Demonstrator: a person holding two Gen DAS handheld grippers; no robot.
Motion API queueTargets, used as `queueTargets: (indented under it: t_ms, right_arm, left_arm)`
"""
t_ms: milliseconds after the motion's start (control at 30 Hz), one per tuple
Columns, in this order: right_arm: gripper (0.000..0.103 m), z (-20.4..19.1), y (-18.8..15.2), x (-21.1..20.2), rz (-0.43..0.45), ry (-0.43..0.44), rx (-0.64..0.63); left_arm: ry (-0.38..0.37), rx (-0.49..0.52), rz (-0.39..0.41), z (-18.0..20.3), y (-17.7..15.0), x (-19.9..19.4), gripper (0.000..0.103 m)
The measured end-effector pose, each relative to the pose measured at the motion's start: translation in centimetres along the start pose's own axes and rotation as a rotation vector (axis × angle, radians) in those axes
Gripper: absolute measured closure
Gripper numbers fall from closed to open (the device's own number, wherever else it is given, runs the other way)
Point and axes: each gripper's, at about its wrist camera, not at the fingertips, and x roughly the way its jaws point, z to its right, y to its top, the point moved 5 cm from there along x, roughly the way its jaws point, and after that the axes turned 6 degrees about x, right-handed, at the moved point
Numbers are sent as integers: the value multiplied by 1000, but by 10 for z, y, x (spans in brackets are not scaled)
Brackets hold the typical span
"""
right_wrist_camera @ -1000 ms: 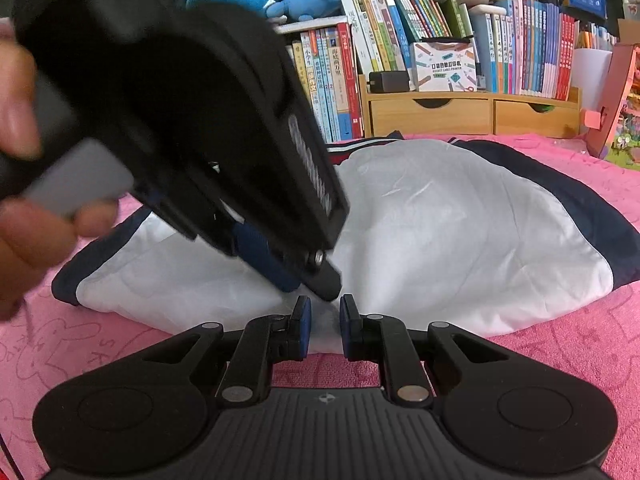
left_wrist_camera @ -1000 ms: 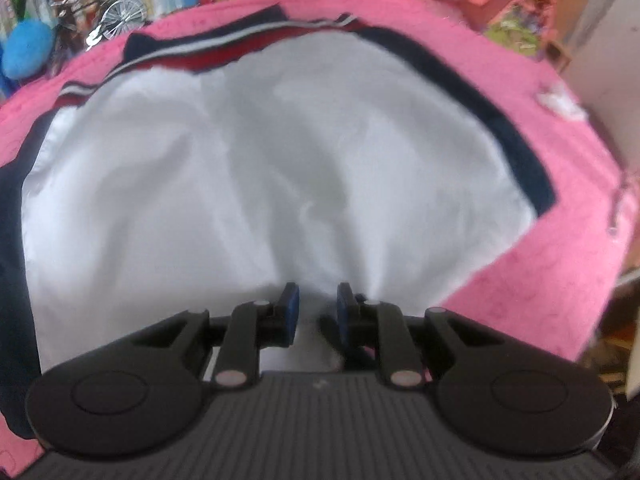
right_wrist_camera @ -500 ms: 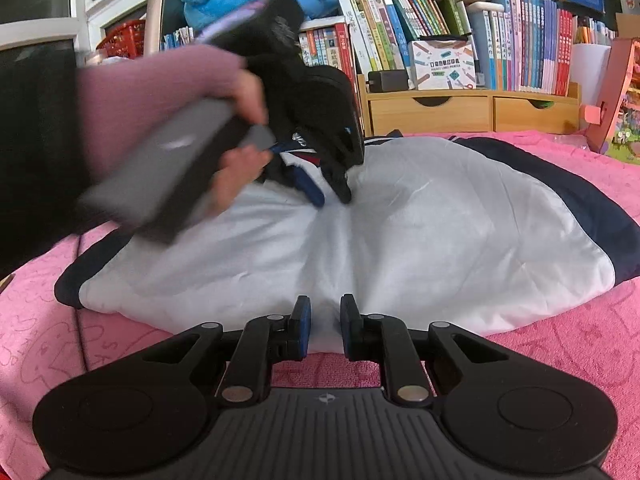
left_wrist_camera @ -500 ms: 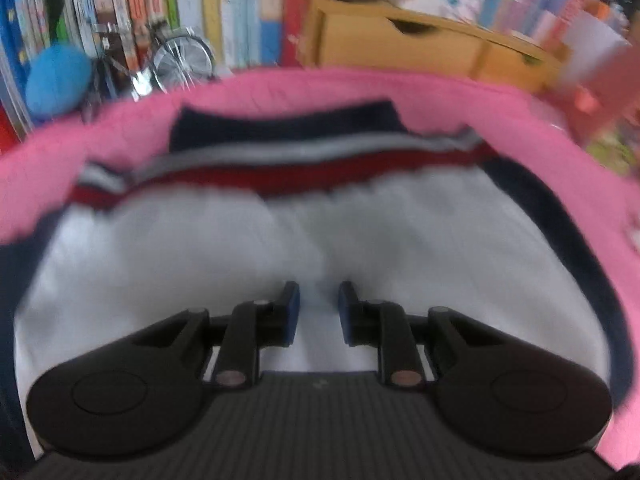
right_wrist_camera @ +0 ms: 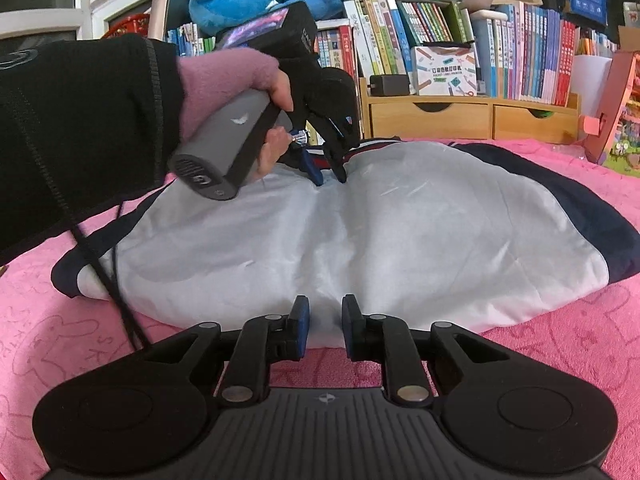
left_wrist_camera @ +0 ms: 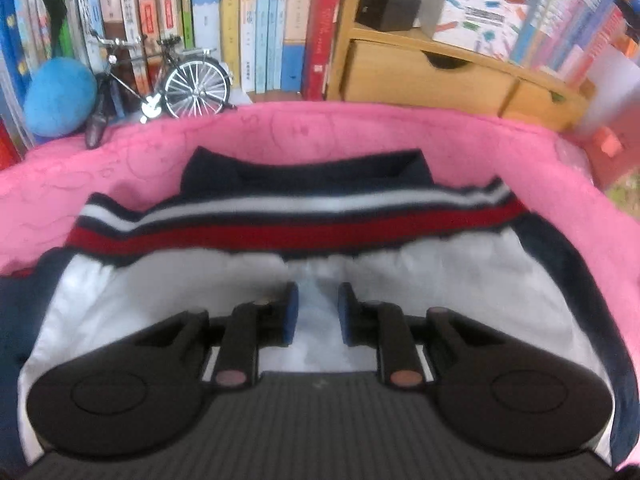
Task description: Fold clothes
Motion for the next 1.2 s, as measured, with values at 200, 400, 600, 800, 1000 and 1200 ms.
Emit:
queueTargets:
  t_ms: [200,400,600,800,1000,1200]
  right_arm:
    - [71,0,0,0,6,5,-11]
    - [60,5,1,-3,20,31,25]
    - [53,19,6,-21,65,86,-5]
    - [45,32,0,-42,69,30,-561]
    - [41,27,-13,-36,34,16,-879]
    - [41,16,-8,-26,45,28,-859]
  left_arm:
    - [26,119,94,6,-38,-48,75]
    - [43,151,179,0,-78,-92,72]
    - [124,214,301,-23,-129,-140,65]
    - [115,520,309,-14,-186,-162,56]
    - [80,788,299,23,-213,-155,49]
    - [44,840,277,41,-211,-127,49]
